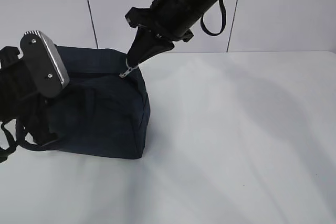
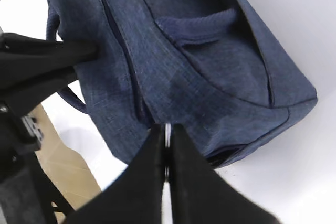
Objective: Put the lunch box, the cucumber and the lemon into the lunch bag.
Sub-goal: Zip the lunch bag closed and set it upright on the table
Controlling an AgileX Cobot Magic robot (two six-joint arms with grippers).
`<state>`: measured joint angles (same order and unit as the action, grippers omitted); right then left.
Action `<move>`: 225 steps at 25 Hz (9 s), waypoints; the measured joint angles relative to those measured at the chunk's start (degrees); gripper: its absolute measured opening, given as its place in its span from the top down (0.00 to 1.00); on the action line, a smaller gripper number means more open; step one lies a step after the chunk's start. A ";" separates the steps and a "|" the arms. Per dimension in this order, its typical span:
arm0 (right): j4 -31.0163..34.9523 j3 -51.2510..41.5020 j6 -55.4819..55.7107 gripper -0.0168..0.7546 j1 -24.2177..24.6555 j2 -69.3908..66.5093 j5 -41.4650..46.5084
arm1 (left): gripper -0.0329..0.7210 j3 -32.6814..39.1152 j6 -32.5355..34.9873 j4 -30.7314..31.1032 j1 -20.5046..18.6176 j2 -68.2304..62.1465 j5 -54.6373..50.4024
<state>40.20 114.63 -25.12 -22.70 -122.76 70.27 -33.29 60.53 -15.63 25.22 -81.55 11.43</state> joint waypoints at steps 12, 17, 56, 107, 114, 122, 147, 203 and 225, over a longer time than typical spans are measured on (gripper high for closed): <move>1.85 0.00 12.46 0.97 -0.20 2.04 -0.37 | 0.96 0.00 0.11 -0.11 -4.22 -0.77 3.80; 1.86 0.00 21.88 0.97 -0.20 2.04 -1.04 | 0.96 0.00 0.21 -0.11 -4.22 -0.77 4.28; -8.90 0.38 55.05 0.97 -2.05 -0.78 -1.56 | 0.96 0.49 6.34 -7.42 -4.82 -1.60 16.56; -5.75 5.34 7.46 0.51 -3.41 -7.55 -0.42 | 0.96 0.50 7.99 -13.43 -5.04 -1.60 18.35; -21.24 7.36 -5.60 0.47 -3.44 -7.55 -0.06 | 0.96 0.50 7.99 -13.64 -5.04 -1.60 18.35; -22.26 7.39 -16.54 0.47 -3.44 -7.55 -0.04 | 0.96 0.50 7.99 -13.40 -5.04 -1.60 14.97; -5.65 -17.93 -29.99 0.49 1.20 6.31 -0.27 | 0.96 0.50 7.99 -9.96 1.84 -1.60 10.75; -8.70 -32.19 -33.85 0.49 1.32 17.07 -12.07 | 0.95 -0.49 1.91 -19.62 16.85 -1.38 6.30; -8.70 -32.19 -30.87 0.49 1.32 17.34 -12.17 | 0.36 -0.53 1.51 -35.15 17.06 9.70 -1.99</move>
<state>31.50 82.44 -55.99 -21.37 -105.43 58.10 -33.83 62.04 -50.78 42.27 -71.85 9.43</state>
